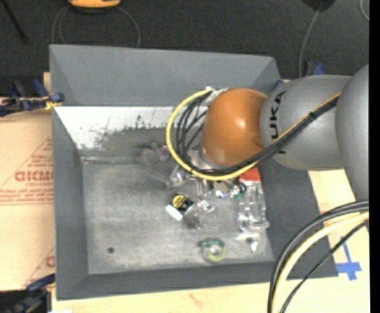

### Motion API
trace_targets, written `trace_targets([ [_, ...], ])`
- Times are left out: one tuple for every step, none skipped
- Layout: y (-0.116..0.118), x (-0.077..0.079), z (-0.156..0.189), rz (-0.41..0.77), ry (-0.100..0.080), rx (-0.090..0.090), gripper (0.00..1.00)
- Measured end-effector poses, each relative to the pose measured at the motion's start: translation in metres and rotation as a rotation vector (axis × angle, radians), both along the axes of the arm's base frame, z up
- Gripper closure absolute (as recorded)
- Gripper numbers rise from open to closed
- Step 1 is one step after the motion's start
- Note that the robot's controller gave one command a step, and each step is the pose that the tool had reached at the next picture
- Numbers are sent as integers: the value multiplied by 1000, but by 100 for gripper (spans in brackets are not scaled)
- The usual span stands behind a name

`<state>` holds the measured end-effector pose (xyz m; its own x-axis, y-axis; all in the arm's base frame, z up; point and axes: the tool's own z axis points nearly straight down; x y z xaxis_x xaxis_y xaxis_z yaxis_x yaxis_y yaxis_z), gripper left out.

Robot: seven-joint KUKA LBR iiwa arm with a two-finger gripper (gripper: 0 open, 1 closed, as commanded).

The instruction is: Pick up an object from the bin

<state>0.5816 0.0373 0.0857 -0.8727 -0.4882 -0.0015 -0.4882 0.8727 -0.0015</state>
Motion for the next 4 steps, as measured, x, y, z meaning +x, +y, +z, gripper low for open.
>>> trace_targets([
  [-5, -7, -9, 135, -14, 2, 0],
  [2, -12, -9, 356, -11, -1, 0],
  [2, 33, -4, 344, -5, 0, 0],
  [15, 4, -10, 621, -16, -4, 0],
])
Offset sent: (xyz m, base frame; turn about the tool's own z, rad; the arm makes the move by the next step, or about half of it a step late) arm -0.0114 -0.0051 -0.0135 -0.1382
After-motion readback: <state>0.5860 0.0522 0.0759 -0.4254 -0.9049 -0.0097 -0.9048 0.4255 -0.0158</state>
